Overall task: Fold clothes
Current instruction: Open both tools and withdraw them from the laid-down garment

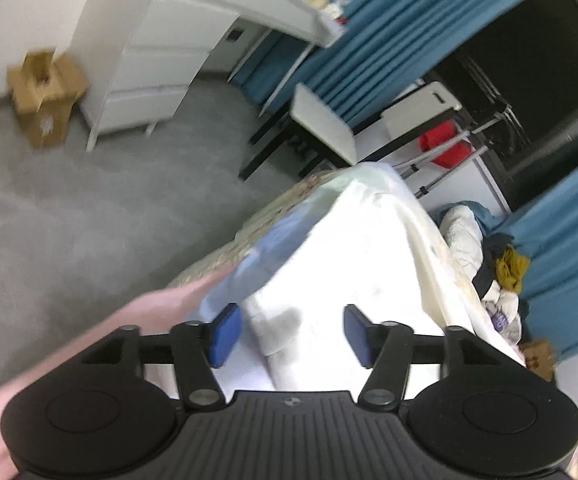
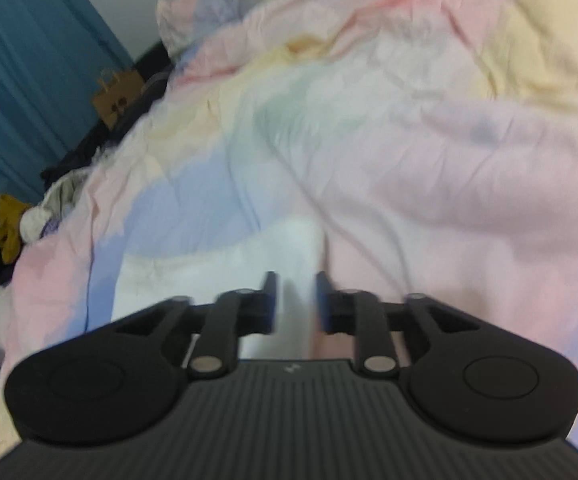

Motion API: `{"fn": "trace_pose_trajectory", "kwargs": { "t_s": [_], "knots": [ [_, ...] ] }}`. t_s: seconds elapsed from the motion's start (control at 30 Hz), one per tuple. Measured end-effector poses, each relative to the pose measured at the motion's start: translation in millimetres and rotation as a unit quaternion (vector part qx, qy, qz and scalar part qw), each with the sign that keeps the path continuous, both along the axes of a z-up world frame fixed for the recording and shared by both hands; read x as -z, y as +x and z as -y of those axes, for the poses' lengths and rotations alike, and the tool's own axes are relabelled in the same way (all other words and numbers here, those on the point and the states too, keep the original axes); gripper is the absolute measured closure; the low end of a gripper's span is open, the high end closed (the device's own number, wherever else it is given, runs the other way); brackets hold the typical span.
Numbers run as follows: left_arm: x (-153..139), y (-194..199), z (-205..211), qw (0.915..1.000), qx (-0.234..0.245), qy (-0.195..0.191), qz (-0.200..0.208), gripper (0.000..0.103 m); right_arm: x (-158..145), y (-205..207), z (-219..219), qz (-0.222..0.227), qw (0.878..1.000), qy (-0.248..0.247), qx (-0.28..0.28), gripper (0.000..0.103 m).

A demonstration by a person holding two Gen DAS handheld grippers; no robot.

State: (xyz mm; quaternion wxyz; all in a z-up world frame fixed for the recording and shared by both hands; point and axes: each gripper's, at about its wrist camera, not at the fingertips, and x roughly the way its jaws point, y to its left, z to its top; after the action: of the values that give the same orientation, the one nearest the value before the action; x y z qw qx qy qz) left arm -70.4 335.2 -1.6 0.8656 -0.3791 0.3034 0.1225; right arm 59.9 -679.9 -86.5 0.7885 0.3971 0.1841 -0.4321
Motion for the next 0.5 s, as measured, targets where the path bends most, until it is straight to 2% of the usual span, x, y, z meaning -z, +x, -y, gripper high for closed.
{"fn": "trace_pose_trajectory", "kwargs": {
  "t_s": [0.03,0.07,0.13,0.3,0.5],
  "knots": [
    [-8.3,1.8,6.9,0.9998,0.006,0.018,0.007,0.028,-5.8,-2.2,-3.4,0.006,1.0,-0.014,0.004,0.052],
    [-17.4,4.3,15.3,0.999,0.015,0.038,0.015,0.024,-11.5,-4.5,-6.7,0.012,1.0,-0.027,0.007,0.05],
    [-35.4,9.4,32.0,0.9959,0.033,0.079,0.031,0.023,-24.9,-6.4,-16.8,0.026,0.998,-0.055,-0.005,0.039],
    [-64.7,29.1,96.3,0.9816,0.09,0.154,0.069,0.017,-60.2,3.6,-56.0,0.062,0.985,-0.118,-0.106,0.039],
    [-73.1,51.9,193.5,0.9579,0.164,0.214,0.1,0.012,-85.5,23.5,-112.1,0.086,0.951,-0.171,-0.245,0.039]
  ]
}}
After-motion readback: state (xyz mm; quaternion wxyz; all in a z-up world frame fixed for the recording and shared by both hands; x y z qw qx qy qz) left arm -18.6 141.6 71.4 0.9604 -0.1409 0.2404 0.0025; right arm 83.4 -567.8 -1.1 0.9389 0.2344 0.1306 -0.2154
